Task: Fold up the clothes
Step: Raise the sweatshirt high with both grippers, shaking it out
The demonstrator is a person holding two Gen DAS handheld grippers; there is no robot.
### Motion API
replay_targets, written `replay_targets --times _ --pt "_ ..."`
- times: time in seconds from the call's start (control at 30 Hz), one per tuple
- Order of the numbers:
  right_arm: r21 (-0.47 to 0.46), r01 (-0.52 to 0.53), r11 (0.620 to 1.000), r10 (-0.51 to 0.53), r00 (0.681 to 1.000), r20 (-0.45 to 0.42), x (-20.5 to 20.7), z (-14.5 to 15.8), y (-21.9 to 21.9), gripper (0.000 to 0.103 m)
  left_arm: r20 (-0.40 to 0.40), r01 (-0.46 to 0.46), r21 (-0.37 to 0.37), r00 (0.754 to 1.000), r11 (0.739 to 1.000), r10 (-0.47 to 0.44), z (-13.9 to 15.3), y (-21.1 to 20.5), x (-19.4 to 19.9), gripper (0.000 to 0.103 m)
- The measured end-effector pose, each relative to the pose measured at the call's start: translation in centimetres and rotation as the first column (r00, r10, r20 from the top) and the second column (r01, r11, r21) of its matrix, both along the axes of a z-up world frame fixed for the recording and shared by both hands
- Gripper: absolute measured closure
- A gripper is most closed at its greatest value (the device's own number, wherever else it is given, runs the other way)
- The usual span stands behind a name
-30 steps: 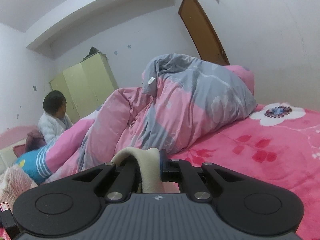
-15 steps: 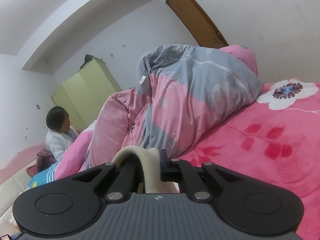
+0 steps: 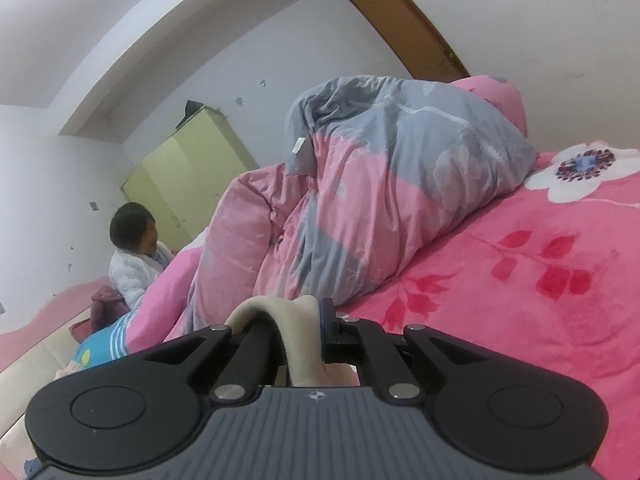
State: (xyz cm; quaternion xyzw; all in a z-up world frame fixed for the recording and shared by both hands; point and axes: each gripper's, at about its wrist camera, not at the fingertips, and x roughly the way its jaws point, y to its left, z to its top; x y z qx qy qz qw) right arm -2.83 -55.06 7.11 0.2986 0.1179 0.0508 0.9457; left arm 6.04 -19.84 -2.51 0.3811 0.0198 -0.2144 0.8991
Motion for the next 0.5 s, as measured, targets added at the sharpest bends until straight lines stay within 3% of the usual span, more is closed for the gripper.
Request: replay_targets --times 0.07,0.17,0.23,0.3,0.5 --pt "-0.034 -0.009 0.999 0.009 1.000 -0.006 -0.1 -0.3 0.5 0.101 -0.032 -0.006 -0.041 0.999 0.999 0.005 0.0 0.5 0.1 0.041" --pt "-0.140 -0.015 0.990 0.012 1.000 -0.026 -1.0 -1.0 2.1 0.097 -0.072 -0.019 -0.102 0.997 0.995 0.012 0.3 1.3 0.2 0.048" --pt "-0.210 -0.020 0.977 0.012 0.999 -0.039 -1.6 -1.5 3.2 0.086 -0.082 -0.030 -0.125 0.996 0.992 0.020 0.2 1.7 0.2 0.050" --pt "-0.279 -0.026 0.960 0.012 0.999 -0.053 -2.1 -1.9 4.2 0.055 -0.097 -0.043 -0.152 0.995 0.987 0.029 0.3 2.0 0.4 0.054" --pt "-0.478 -0.049 0.877 0.002 0.995 -0.098 -3.4 -3.5 7.6 0.039 -0.135 -0.091 -0.271 0.989 0.958 0.055 1.8 2.9 0.9 0.071"
